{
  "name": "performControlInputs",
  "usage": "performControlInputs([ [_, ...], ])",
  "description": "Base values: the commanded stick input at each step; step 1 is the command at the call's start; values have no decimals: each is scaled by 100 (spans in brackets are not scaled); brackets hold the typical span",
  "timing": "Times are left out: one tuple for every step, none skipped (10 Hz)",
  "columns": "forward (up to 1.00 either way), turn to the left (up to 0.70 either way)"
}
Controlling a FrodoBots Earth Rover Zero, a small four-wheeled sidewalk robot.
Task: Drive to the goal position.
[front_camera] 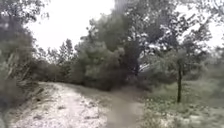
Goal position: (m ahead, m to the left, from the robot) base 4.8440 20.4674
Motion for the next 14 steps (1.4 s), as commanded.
performControlInputs([
  [84, 30],
  [83, 15],
  [82, 12],
  [82, 32],
  [82, 20],
  [82, 1],
  [82, 31],
  [82, 21],
  [82, 0],
  [83, 0],
  [85, 0],
  [85, 0],
  [85, 0],
  [85, 0],
])
